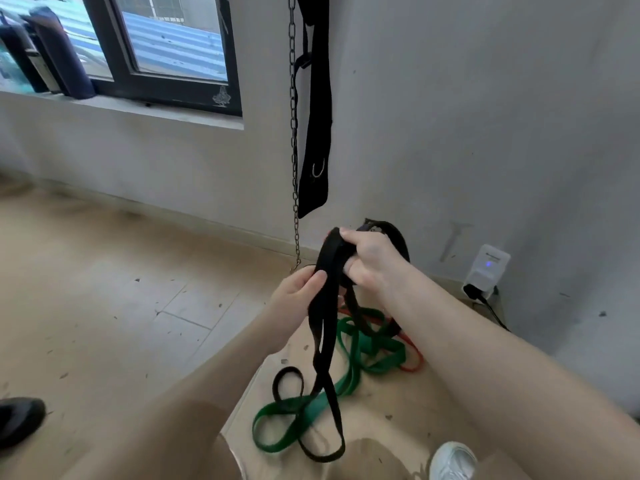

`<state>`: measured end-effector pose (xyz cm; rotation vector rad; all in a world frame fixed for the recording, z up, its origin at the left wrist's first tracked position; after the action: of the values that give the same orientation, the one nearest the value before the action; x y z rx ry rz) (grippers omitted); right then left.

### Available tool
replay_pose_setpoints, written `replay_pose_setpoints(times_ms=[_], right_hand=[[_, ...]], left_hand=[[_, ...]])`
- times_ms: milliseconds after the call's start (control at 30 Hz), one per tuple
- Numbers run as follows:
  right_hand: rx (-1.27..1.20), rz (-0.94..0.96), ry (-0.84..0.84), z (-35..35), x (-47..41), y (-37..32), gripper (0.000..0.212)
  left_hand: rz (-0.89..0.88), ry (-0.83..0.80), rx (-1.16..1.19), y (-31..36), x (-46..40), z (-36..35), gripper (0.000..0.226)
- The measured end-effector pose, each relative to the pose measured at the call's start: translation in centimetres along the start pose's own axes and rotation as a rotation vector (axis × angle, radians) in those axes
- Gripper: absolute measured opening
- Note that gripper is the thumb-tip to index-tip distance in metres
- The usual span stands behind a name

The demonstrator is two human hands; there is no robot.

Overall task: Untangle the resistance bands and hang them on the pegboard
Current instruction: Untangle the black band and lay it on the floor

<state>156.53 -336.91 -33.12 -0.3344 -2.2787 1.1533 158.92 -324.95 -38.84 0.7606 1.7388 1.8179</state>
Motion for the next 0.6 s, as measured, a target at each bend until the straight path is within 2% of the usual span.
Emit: replay_pose_setpoints(times_ms=[67, 167, 300, 333, 400, 433, 500, 600], right_hand=[[0.019, -0.004, -0.081, -0.6, -0.5, 0.2, 0.023], [0.151, 0.033, -0.154, -0.6, -1.6, 1.4, 0.027], [0.530, -0.082, -0.066, 3.2, -3.2, 5.6, 0.052], [0.624, -0.107, -0.100, 4.4, -3.2, 7.0, 0.056], [0.780, -0.105, -0.238, 6.4, -2.8, 9.6, 0.048], [0.862, -0.069, -0.298, 7.1, -2.6, 10.7, 0.043], [0.971, 0.063, -0.335, 8.0, -2.7, 12.0, 0.050], [0.982, 0.229, -0.227, 8.2, -3.2, 12.2, 0.055]], left_hand=[[-0.064, 0.043, 0.015, 0.2, -0.2, 0.5, 0.020], [-0.057, 0.141, -0.002, -0.1, -1.0, 1.0, 0.017], [0.138, 0.310, 0.053, -2.4, -2.3, 1.6, 0.013], [0.208, 0.320, 0.091, -3.0, -2.8, 1.8, 0.013], [0.304, 0.297, 0.157, -3.7, -3.8, 2.2, 0.019], [0.335, 0.288, 0.207, -3.9, -4.3, 2.3, 0.025], [0.350, 0.261, 0.328, -3.8, -5.0, 2.2, 0.031], [0.307, 0.215, 0.488, -3.1, -5.7, 2.0, 0.032]])
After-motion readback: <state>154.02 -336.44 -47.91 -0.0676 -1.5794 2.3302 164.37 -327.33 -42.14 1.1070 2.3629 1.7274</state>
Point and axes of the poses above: each hand's wrist, its own x-axis away from the middle knuckle, its own z-axis out of the back of the hand, y = z × x, the point moved 2 cm from there along -x, towards the middle knuckle, and after that the axes turned 1 degree about -x, right-handed, at the moved point
